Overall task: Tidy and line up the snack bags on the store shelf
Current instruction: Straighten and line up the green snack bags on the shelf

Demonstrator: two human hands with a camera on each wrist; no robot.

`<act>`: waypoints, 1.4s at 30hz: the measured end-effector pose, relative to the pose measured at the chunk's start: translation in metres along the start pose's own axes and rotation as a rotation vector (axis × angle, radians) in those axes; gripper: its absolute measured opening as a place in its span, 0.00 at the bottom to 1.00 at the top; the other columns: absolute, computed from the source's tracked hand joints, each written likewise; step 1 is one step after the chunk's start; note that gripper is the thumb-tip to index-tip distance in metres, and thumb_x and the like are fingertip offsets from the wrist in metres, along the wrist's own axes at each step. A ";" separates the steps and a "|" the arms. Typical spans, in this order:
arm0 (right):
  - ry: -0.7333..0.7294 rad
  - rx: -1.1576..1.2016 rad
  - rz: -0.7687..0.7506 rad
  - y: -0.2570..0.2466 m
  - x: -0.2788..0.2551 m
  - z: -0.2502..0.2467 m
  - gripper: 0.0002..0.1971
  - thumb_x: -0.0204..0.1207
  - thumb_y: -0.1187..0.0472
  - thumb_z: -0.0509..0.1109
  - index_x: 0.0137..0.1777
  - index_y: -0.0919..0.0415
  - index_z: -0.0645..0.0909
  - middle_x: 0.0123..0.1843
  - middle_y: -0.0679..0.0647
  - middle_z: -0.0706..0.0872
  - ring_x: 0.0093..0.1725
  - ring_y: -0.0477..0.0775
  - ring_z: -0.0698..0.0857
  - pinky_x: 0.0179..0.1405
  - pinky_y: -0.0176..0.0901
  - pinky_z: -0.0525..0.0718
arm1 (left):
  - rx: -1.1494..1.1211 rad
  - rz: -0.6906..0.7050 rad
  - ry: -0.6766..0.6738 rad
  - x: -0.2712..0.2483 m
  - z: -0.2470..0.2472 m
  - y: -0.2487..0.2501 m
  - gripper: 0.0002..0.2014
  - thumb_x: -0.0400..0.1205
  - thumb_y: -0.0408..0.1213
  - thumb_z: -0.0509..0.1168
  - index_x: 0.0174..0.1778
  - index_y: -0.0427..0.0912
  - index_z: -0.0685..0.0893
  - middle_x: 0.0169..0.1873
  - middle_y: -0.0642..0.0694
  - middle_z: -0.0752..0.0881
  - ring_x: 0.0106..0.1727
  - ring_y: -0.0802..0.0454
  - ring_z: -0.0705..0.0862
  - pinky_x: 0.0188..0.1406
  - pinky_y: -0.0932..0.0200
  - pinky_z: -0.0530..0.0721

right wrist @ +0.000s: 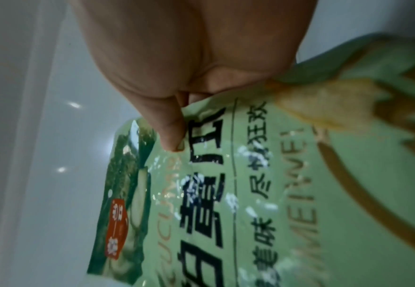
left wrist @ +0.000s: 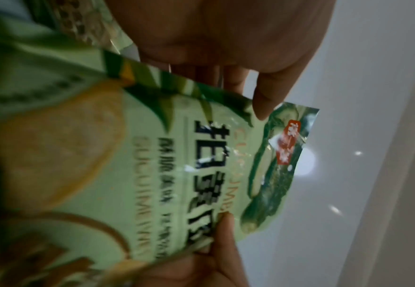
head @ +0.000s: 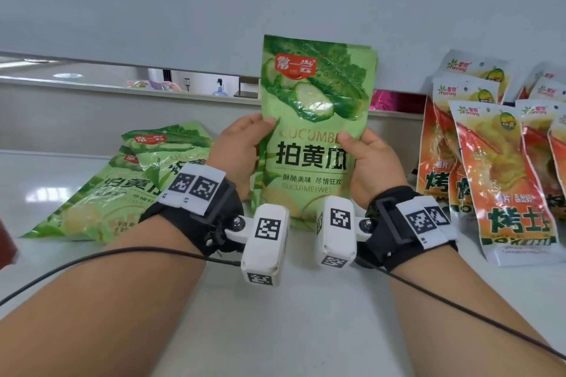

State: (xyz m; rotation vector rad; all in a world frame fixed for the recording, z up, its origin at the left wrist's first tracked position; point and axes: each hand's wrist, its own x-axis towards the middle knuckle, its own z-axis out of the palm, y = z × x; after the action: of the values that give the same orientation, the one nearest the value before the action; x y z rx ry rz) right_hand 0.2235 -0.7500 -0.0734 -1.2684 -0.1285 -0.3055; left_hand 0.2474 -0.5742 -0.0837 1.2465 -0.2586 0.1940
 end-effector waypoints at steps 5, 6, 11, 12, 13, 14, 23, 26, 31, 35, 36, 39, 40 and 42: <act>0.020 0.115 0.029 0.001 0.003 -0.002 0.08 0.79 0.69 0.64 0.46 0.59 0.84 0.42 0.55 0.90 0.45 0.58 0.88 0.53 0.63 0.85 | 0.190 -0.056 -0.046 -0.002 -0.005 -0.011 0.06 0.70 0.44 0.70 0.38 0.51 0.92 0.42 0.44 0.92 0.45 0.43 0.90 0.55 0.43 0.87; 0.014 0.119 0.038 0.002 0.003 -0.002 0.07 0.79 0.69 0.65 0.47 0.59 0.83 0.42 0.55 0.90 0.45 0.58 0.88 0.51 0.61 0.86 | 0.190 -0.040 -0.018 -0.001 -0.006 -0.011 0.05 0.72 0.43 0.70 0.36 0.52 0.92 0.41 0.44 0.92 0.44 0.43 0.90 0.55 0.42 0.87; -0.011 -0.008 0.156 0.011 0.005 -0.003 0.02 0.77 0.65 0.69 0.48 0.58 0.82 0.38 0.53 0.90 0.39 0.54 0.88 0.45 0.52 0.87 | 0.067 0.008 0.097 0.004 -0.007 -0.012 0.11 0.80 0.34 0.68 0.33 0.46 0.89 0.31 0.49 0.90 0.33 0.51 0.87 0.41 0.51 0.87; 0.003 -0.039 0.152 0.012 0.005 -0.003 0.05 0.78 0.65 0.69 0.41 0.57 0.82 0.35 0.53 0.89 0.37 0.55 0.87 0.45 0.54 0.86 | 0.054 0.003 0.102 0.004 -0.006 -0.011 0.10 0.81 0.34 0.67 0.34 0.46 0.88 0.31 0.49 0.90 0.32 0.52 0.86 0.40 0.53 0.86; 0.025 -0.061 0.135 0.013 0.005 -0.003 0.10 0.78 0.65 0.69 0.35 0.55 0.82 0.33 0.53 0.89 0.36 0.56 0.87 0.46 0.57 0.86 | 0.039 -0.009 0.088 0.003 -0.005 -0.010 0.08 0.81 0.34 0.68 0.36 0.45 0.88 0.32 0.48 0.90 0.34 0.50 0.86 0.42 0.52 0.87; 0.047 -0.065 0.113 0.013 0.006 -0.004 0.11 0.78 0.65 0.68 0.33 0.55 0.82 0.34 0.54 0.88 0.37 0.57 0.87 0.48 0.60 0.86 | 0.018 -0.027 0.044 0.002 -0.004 -0.009 0.05 0.80 0.35 0.68 0.39 0.44 0.88 0.35 0.46 0.91 0.37 0.49 0.88 0.45 0.50 0.87; -0.008 0.007 0.222 0.012 0.008 -0.003 0.08 0.72 0.65 0.74 0.50 0.61 0.80 0.45 0.58 0.90 0.43 0.60 0.90 0.41 0.58 0.89 | 0.105 -0.080 0.003 -0.005 -0.002 -0.010 0.04 0.79 0.38 0.70 0.47 0.44 0.87 0.48 0.38 0.91 0.52 0.40 0.89 0.62 0.39 0.83; -0.196 -0.117 0.315 0.014 0.002 -0.001 0.11 0.71 0.68 0.73 0.51 0.58 0.77 0.38 0.54 0.89 0.31 0.52 0.88 0.28 0.38 0.81 | 0.089 -0.015 0.068 -0.001 -0.005 -0.009 0.04 0.79 0.42 0.70 0.44 0.47 0.86 0.41 0.45 0.91 0.42 0.46 0.90 0.50 0.47 0.87; -0.229 -0.144 0.271 0.013 0.000 0.003 0.16 0.70 0.78 0.70 0.50 0.58 0.76 0.35 0.56 0.87 0.26 0.49 0.85 0.24 0.36 0.81 | 0.097 0.026 0.090 0.000 -0.006 -0.007 0.06 0.80 0.46 0.68 0.44 0.48 0.86 0.38 0.48 0.91 0.35 0.52 0.88 0.36 0.59 0.83; -0.215 -0.187 0.188 0.013 0.000 0.004 0.18 0.69 0.82 0.69 0.46 0.57 0.77 0.38 0.56 0.85 0.28 0.50 0.86 0.25 0.35 0.83 | 0.090 0.016 0.086 -0.002 -0.004 -0.004 0.09 0.80 0.47 0.69 0.49 0.47 0.86 0.49 0.40 0.90 0.50 0.42 0.89 0.56 0.42 0.85; -0.212 -0.194 0.171 0.013 -0.001 0.005 0.18 0.69 0.82 0.69 0.45 0.57 0.77 0.38 0.56 0.85 0.29 0.49 0.85 0.25 0.35 0.83 | 0.083 0.016 0.088 -0.002 -0.004 -0.004 0.08 0.80 0.47 0.69 0.48 0.47 0.87 0.49 0.40 0.90 0.50 0.42 0.89 0.58 0.40 0.84; -0.203 -0.207 0.151 0.012 -0.001 0.005 0.17 0.70 0.81 0.69 0.45 0.56 0.78 0.37 0.55 0.85 0.27 0.48 0.84 0.25 0.35 0.83 | 0.076 0.022 0.081 -0.003 -0.004 -0.003 0.09 0.80 0.47 0.69 0.47 0.46 0.87 0.48 0.40 0.91 0.50 0.41 0.89 0.58 0.39 0.84; -0.207 -0.203 0.152 0.012 -0.001 0.005 0.16 0.70 0.80 0.69 0.45 0.56 0.78 0.37 0.54 0.85 0.27 0.49 0.84 0.25 0.35 0.83 | 0.085 0.031 0.077 -0.003 -0.005 -0.003 0.09 0.80 0.47 0.68 0.48 0.46 0.87 0.49 0.40 0.90 0.51 0.41 0.89 0.57 0.41 0.85; -0.230 -0.156 0.168 0.009 0.000 0.003 0.12 0.74 0.76 0.67 0.46 0.57 0.79 0.35 0.53 0.87 0.27 0.49 0.85 0.25 0.33 0.81 | 0.108 0.050 0.081 -0.002 -0.006 -0.004 0.08 0.81 0.48 0.68 0.47 0.49 0.86 0.45 0.44 0.91 0.45 0.47 0.90 0.45 0.51 0.87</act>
State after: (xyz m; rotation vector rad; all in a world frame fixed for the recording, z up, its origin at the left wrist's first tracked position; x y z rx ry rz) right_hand 0.2262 -0.7449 -0.0807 -1.4574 -0.1958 -0.0246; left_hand 0.2470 -0.5694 -0.0900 1.3365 -0.2115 0.3046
